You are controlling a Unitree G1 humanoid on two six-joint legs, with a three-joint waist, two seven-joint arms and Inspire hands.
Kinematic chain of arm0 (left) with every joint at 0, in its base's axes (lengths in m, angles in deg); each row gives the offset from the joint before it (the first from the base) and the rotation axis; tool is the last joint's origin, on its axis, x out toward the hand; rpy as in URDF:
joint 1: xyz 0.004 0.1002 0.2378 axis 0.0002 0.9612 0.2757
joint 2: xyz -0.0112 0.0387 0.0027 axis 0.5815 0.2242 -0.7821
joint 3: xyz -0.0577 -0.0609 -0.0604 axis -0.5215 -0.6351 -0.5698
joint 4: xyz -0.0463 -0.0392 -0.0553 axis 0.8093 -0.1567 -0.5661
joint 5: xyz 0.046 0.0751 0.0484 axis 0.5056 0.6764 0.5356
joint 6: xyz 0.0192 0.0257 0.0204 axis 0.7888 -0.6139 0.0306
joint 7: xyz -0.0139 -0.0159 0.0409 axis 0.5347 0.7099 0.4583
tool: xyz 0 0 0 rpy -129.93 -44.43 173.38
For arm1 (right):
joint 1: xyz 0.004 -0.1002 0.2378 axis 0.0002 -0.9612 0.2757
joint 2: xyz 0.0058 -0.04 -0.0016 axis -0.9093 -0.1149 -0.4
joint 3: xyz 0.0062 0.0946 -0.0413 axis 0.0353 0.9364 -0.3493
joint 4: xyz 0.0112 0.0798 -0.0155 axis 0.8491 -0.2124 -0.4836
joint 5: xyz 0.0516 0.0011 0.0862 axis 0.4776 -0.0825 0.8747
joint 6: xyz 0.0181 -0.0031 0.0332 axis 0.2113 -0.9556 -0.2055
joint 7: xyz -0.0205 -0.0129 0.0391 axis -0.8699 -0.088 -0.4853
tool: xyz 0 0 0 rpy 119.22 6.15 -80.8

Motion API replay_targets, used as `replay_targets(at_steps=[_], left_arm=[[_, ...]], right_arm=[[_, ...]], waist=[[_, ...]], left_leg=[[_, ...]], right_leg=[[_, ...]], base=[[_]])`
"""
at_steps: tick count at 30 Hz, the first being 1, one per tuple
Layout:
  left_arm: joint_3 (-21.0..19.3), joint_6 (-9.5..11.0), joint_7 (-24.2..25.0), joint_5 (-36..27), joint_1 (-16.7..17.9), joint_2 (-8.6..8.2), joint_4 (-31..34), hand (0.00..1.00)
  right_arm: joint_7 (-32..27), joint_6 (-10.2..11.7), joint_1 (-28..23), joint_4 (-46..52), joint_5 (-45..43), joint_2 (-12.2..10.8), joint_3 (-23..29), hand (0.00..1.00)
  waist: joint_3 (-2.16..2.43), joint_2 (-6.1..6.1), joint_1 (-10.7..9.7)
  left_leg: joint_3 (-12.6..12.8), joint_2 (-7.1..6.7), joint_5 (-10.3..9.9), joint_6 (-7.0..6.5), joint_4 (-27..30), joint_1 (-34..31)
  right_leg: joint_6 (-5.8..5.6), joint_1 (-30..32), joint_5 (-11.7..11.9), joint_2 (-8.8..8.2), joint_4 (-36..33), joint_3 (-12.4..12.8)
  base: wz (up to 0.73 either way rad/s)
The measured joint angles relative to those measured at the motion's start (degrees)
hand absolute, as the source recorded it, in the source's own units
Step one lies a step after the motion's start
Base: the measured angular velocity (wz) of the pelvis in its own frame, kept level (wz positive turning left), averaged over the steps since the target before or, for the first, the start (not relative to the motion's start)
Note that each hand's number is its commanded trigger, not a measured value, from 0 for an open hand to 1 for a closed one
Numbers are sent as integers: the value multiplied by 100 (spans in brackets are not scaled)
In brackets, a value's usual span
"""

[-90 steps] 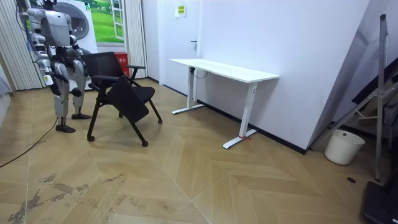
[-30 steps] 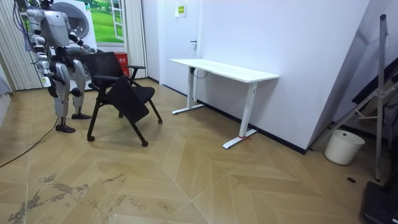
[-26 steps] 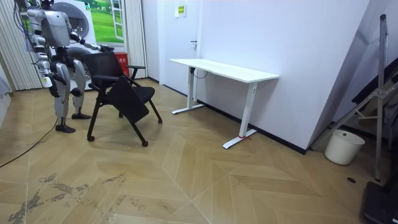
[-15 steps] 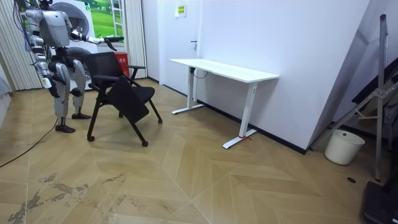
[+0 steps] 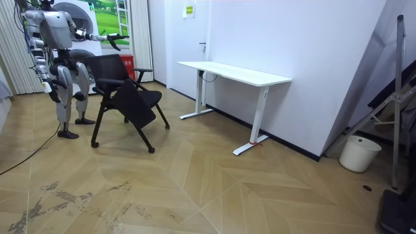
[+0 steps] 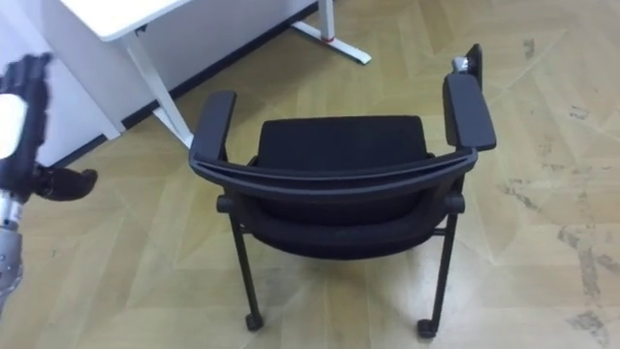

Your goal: Push chair

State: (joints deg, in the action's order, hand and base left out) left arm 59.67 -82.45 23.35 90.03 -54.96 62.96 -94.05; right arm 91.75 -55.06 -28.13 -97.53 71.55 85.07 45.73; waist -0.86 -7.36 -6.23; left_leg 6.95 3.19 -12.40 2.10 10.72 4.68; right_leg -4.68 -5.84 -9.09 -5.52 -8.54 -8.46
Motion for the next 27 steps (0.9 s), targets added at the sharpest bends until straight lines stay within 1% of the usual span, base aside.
replay_targets(at_steps=[2,4,6,7,8,9,11,13,14,15,17,19,21,25,27], left_arm=[[159,5,140,39,0,0,125,0],[269,12,242,99,0,4,304,0],[356,8,311,107,-8,29,486,0],[487,9,351,111,-68,119,509,0],[573,10,458,150,-158,148,516,0],[610,3,499,198,-199,149,520,0],[797,-12,757,352,-259,161,694,0],[1064,-40,976,380,-258,229,868,0],[1231,-42,1164,380,-257,288,971,0],[1375,-65,1340,381,-257,325,1052,0],[1575,-118,1562,392,-257,329,1110,0],[1819,-228,1759,582,-256,335,1187,0],[2050,-267,2083,773,-256,339,1384,0],[2126,-292,2509,783,-256,341,1889,0],[2126,-293,2671,782,-262,353,2189,0]], right_arm=[[1,7,13,-4,1,65,-67,0],[6,20,31,-6,2,99,-147,0],[9,41,75,-36,14,106,-191,0],[9,42,122,-79,11,106,-202,0],[8,54,187,-135,4,106,-199,0],[8,54,212,-153,-6,106,-199,0],[7,68,232,-156,5,109,-217,0],[0,65,215,-161,17,127,-315,0],[-9,67,224,-150,13,139,-406,0],[-15,67,242,-151,9,136,-428,0],[-51,74,263,-147,9,136,-470,0],[-96,135,264,-158,13,134,-526,0],[-114,182,265,-188,13,138,-567,0],[-78,188,269,-197,12,147,-568,0],[-49,188,295,-252,11,169,-591,0]], waist=[[27,-49,-12],[33,-56,-37],[18,-35,-130],[4,-14,-155],[-9,6,-162],[-12,11,-162],[-16,24,-192],[-20,40,-196],[-23,51,-211],[-22,70,-262],[-12,82,-292],[-10,83,-327],[-9,84,-341],[2,67,-354],[20,41,-402]], left_leg=[[0,0,0,0,0,-1],[-1,0,1,0,0,7],[-22,0,1,0,0,6],[-30,0,1,-1,4,10],[-17,0,1,-1,14,1],[-13,0,1,-1,15,-7],[-12,0,1,-1,25,-44],[-11,1,1,-1,19,-37],[-7,1,1,-1,12,-34],[-7,1,1,-1,6,-32],[10,1,1,-1,2,-13],[9,0,1,-1,0,-11],[13,1,1,-1,3,-29],[21,1,1,-1,19,-77],[19,1,1,-1,17,-60]], right_leg=[[0,2,-1,0,4,1],[-1,2,-1,1,4,7],[-1,0,-1,1,3,-9],[-1,5,-1,2,1,-4],[-1,33,-1,3,0,4],[-1,45,-1,3,0,9],[0,76,0,4,-1,7],[0,67,0,4,-3,4],[0,68,0,3,-3,7],[0,68,0,3,-3,6],[-1,65,0,4,-3,30],[-1,56,0,4,-3,21],[-1,85,0,4,-2,12],[-1,122,0,3,-1,16],[-1,109,0,3,-2,15]], base=[[0],[0],[2],[0],[-3],[-5],[0],[0],[0],[0],[-4],[-2],[0],[0],[0]])
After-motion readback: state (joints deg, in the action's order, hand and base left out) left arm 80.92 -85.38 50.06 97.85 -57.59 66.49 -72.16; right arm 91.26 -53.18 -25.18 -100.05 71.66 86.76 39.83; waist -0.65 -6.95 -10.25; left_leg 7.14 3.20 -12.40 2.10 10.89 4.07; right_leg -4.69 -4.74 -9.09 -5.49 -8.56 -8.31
